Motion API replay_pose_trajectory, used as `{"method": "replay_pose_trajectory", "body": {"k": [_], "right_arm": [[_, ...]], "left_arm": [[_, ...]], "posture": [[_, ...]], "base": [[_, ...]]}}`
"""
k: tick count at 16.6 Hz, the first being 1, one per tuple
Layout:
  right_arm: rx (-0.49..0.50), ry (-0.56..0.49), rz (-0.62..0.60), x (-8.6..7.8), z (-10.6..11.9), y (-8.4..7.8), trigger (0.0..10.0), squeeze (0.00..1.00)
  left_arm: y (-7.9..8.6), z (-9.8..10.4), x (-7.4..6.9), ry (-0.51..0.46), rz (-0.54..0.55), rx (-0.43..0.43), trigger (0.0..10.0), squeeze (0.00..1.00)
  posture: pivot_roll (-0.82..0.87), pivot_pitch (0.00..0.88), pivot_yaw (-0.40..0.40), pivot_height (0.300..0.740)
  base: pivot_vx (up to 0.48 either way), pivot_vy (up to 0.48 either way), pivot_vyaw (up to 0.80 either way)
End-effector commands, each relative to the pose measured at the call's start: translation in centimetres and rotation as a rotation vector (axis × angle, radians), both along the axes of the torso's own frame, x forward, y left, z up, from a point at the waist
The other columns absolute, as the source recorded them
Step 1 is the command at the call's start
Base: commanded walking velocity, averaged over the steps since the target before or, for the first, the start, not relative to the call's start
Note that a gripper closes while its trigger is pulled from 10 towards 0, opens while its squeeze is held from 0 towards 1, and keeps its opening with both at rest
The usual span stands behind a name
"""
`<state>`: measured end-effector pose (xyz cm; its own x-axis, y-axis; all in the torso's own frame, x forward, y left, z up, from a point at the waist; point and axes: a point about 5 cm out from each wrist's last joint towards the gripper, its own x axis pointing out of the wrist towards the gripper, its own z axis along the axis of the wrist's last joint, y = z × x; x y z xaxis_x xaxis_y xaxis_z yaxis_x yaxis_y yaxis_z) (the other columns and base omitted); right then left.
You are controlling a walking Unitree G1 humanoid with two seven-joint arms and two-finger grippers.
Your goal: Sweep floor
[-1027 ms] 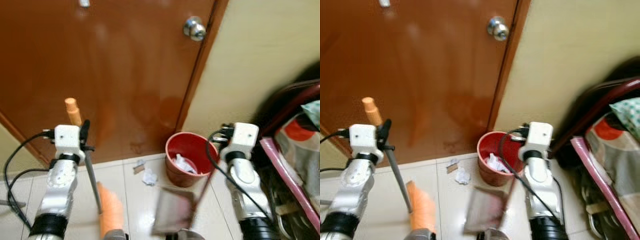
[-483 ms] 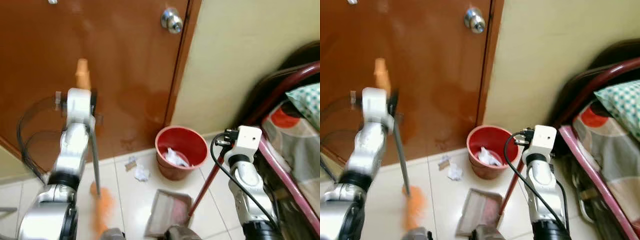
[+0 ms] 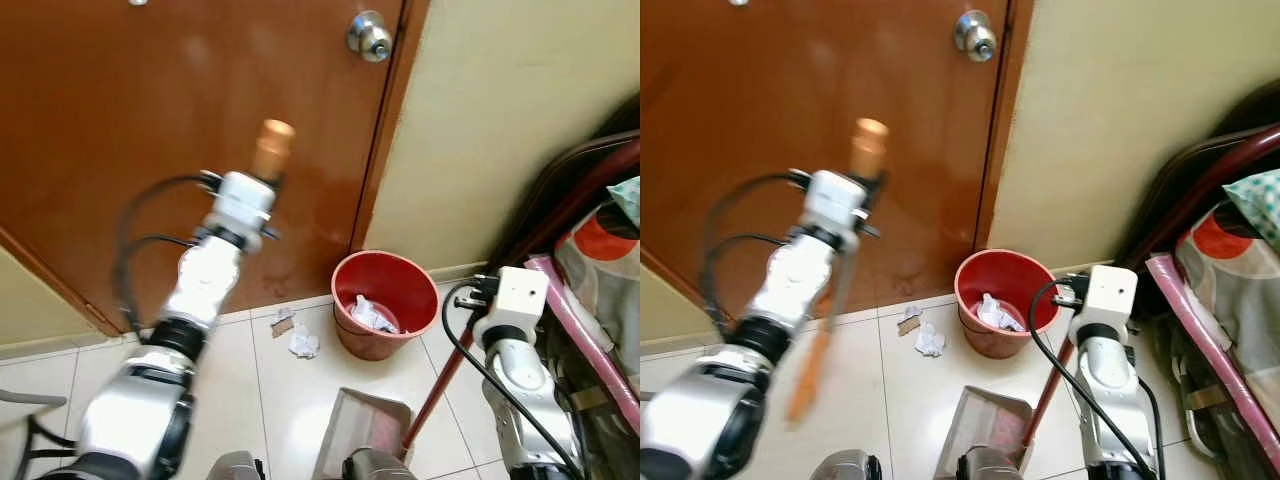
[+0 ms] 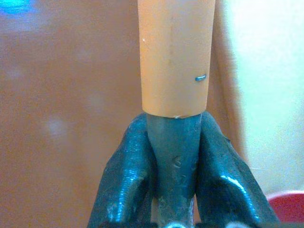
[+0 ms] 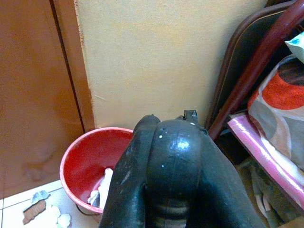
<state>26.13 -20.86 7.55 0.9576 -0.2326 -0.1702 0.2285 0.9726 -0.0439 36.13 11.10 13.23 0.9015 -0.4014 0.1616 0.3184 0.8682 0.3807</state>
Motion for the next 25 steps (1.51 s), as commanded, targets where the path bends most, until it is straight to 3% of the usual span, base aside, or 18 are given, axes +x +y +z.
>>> {"method": "replay_pose_trajectory", "body": {"k": [1, 6, 11, 13, 15, 17, 19, 20, 22, 25], "right_arm": [[-0.028, 0.013, -0.025, -0.3, 0.2, -0.7, 10.0, 0.00], [-0.045, 0.023, -0.036, -0.8, 0.0, -0.8, 10.0, 0.00], [-0.113, 0.080, -0.104, -1.6, -0.9, -2.1, 10.0, 0.00], [-0.083, 0.071, -0.109, -1.6, -0.9, -2.3, 10.0, 0.00], [-0.071, 0.070, -0.097, -1.4, -0.8, -2.1, 10.0, 0.00], [-0.054, 0.066, -0.094, -1.1, -0.9, -1.9, 10.0, 0.00], [-0.042, 0.051, -0.049, -0.4, -0.8, -0.8, 10.0, 0.00], [-0.037, 0.050, -0.037, -0.3, -0.7, -0.5, 10.0, 0.00], [-0.033, 0.051, -0.003, 0.1, -0.7, 0.0, 10.0, 0.00], [-0.035, 0.064, 0.001, 0.4, -0.9, -0.1, 10.0, 0.00]], "left_arm": [[-1.6, 1.1, -0.1, -0.080, -0.088, 0.049, 10.0, 0.00], [-4.9, 0.1, -1.3, -0.109, -0.162, 0.070, 10.0, 0.00], [-8.1, 0.2, -1.9, -0.086, -0.210, -0.056, 10.0, 0.00], [-9.5, 0.2, -2.5, -0.078, -0.257, -0.077, 10.0, 0.00], [-9.5, 0.0, -2.6, -0.062, -0.259, -0.098, 10.0, 0.00], [-8.2, -0.8, -2.5, -0.036, -0.226, -0.108, 10.0, 0.00], [-4.6, -2.0, -2.3, -0.020, -0.128, -0.091, 10.0, 0.00], [-4.0, -2.4, -2.3, -0.008, -0.120, -0.078, 10.0, 0.00], [-3.2, -2.8, -2.3, 0.020, -0.138, -0.037, 10.0, 0.00], [-3.3, -2.4, -2.2, 0.009, -0.189, -0.001, 10.0, 0.00]], "posture": [[-0.09, 0.125, -0.005, 0.740], [-0.10, 0.136, -0.003, 0.740], [-0.09, 0.144, -0.004, 0.740], [-0.09, 0.143, -0.005, 0.740], [-0.10, 0.136, -0.006, 0.740], [-0.09, 0.133, -0.010, 0.740], [-0.07, 0.122, -0.023, 0.740], [-0.07, 0.119, -0.025, 0.740], [-0.07, 0.114, -0.030, 0.740], [-0.08, 0.108, -0.033, 0.740]], "base": [[0.000, 0.000, 0.00], [0.000, 0.000, 0.00], [0.000, 0.000, 0.00], [0.000, 0.000, 0.00], [0.000, 0.000, 0.00], [0.000, 0.000, -0.80], [0.000, 0.000, -0.80], [0.000, 0.000, -0.47], [0.000, 0.000, 0.00], [0.000, 0.000, 0.00]]}}
